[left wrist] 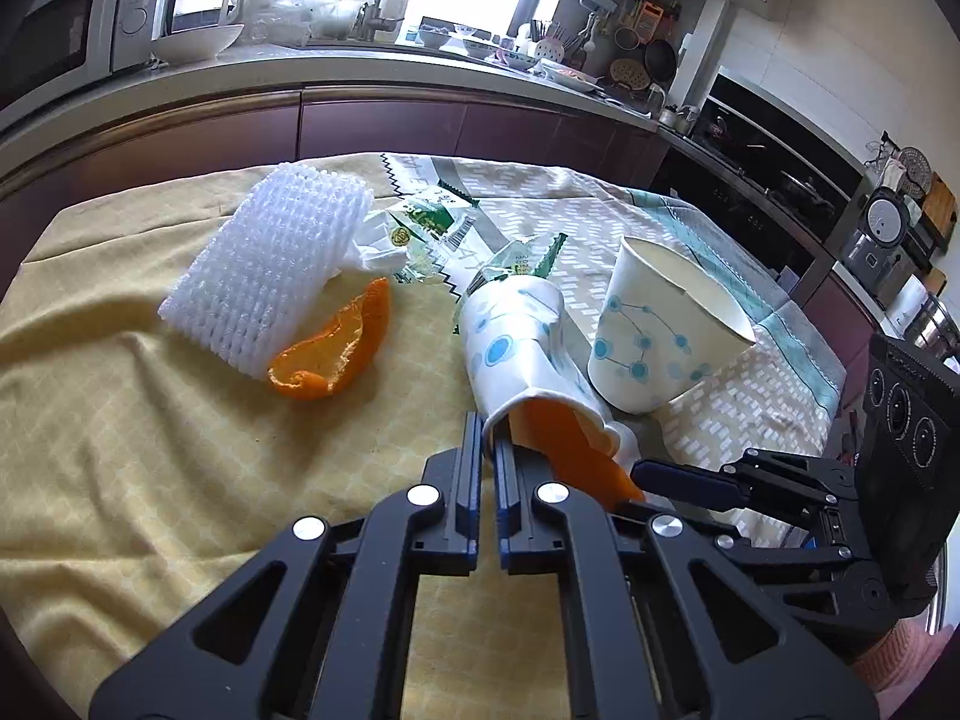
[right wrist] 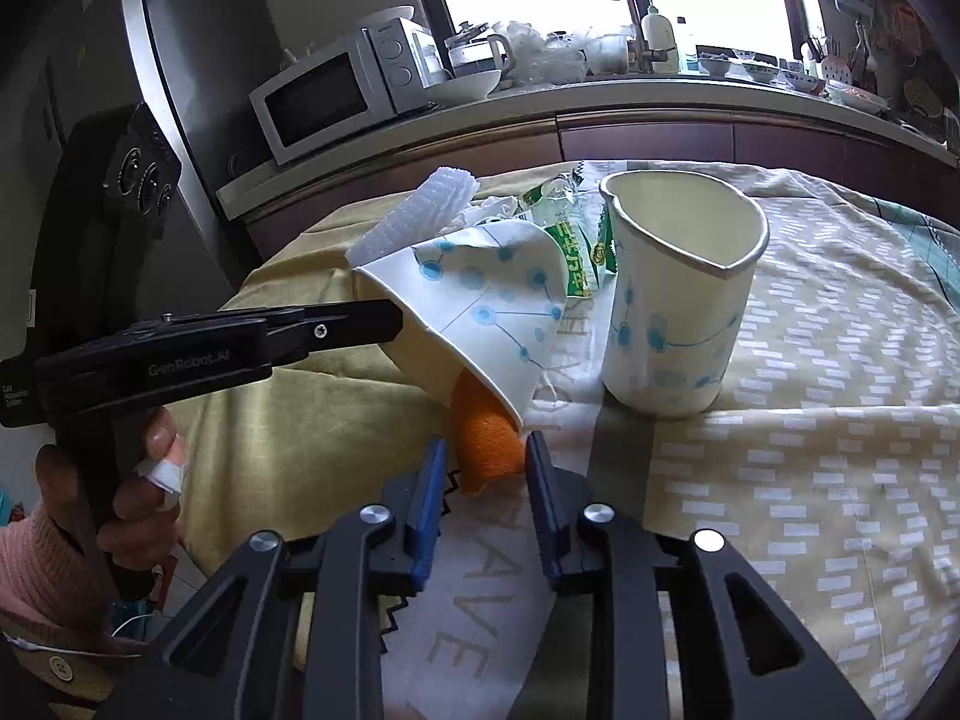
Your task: Collect trash
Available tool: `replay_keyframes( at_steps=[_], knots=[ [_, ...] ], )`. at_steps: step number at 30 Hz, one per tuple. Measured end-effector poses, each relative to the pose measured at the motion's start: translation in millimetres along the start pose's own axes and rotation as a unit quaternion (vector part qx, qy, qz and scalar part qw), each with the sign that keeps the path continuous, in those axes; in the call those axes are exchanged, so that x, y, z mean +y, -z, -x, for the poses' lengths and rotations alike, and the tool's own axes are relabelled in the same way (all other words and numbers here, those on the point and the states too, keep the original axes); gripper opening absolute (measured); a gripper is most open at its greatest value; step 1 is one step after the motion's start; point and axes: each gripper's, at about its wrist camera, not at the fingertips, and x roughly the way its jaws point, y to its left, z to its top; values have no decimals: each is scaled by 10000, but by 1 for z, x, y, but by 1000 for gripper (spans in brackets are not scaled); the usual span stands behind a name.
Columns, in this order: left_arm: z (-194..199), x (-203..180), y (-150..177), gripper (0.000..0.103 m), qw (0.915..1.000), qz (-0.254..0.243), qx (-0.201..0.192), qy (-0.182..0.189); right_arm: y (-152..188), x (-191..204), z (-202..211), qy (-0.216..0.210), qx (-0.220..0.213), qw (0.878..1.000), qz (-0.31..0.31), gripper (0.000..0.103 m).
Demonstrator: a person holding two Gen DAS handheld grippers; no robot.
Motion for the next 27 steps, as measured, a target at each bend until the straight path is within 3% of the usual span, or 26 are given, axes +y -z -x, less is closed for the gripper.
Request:
replay_keyframes(
  at_steps=[6,12,18,27],
  knots=[
    [22,9,7,4,9998,101,-145,-75,1,15,3,-226,-1,9994,252,10],
    [60,34,16,4,9982,259,-439,-328,-2,38,15,-1130,-104,9925,453,9],
    [106,71,30,4,9938,494,-716,-687,-7,70,17,-2037,-97,9768,648,8],
    [185,130,57,4,9761,1205,-1284,-1276,-23,119,13,-2685,-137,9567,1115,8]
  ],
)
